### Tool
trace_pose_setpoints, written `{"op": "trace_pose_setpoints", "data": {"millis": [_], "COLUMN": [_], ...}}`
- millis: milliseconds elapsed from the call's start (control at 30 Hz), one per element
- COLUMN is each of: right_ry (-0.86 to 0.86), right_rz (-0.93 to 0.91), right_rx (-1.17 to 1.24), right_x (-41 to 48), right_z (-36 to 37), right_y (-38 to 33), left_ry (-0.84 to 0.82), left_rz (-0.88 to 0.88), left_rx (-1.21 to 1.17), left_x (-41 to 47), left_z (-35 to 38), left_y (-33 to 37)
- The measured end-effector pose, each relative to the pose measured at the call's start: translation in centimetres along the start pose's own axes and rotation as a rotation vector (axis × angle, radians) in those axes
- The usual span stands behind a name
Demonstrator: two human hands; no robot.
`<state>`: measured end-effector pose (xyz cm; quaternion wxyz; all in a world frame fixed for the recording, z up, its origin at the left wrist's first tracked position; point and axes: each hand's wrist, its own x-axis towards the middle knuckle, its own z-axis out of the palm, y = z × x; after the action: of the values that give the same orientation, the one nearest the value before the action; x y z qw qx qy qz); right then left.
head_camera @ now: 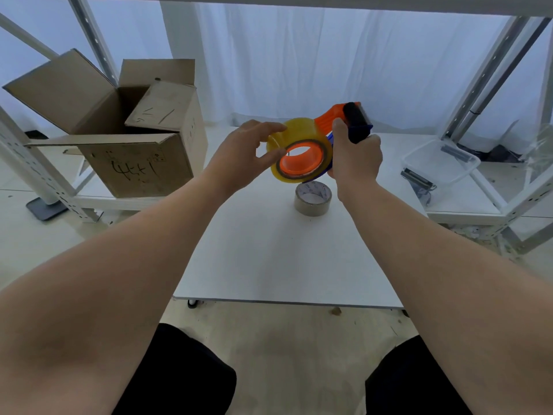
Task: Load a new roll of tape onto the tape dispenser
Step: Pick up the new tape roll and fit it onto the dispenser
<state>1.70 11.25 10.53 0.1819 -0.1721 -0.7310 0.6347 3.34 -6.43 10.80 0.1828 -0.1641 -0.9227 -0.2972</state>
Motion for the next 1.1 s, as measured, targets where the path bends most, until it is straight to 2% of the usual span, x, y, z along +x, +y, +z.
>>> {"op": "trace_pose_setpoints", "data": {"millis": [133,433,533,633,733,800,1100], "right_ry": [-0.017,-0.097,-0.077,-0.057,-0.054,-0.052,-0.021], "right_rz": [-0.151,-0.346,-0.274,-0.091,0.104,0.160,-0.002], "right_rx": [-0.129,-0.269,-0.186,-0.020,0.129,0.144,0.003], "right_x": [-0.3,-1.6,-1.3,-0.6,0.1,0.2,-0.1], "right_z": [0.2,0.7,0.7,0.5,0.0,-0.3,-0.2], "right_y": [-0.1,-0.4,-0.8,-0.9,-0.4,0.1,-0.2], "left_ry": [0.024,-0.005,0.046,0.106,0.015,-0.040,-0.025], "left_rz": [0.037,0.090,0.119,0.079,0.006,-0.019,0.019], "left_rx": [0.015,0.119,0.089,-0.036,-0.133,-0.133,-0.009], "left_x": [0.1,0.4,0.4,0.4,0.1,-0.1,-0.4], "left_z": [-0.1,0.3,-0.2,-0.6,-0.6,-0.6,-0.9], "left_y": [0.4,1.2,1.2,1.1,0.5,0.2,0.1]}}
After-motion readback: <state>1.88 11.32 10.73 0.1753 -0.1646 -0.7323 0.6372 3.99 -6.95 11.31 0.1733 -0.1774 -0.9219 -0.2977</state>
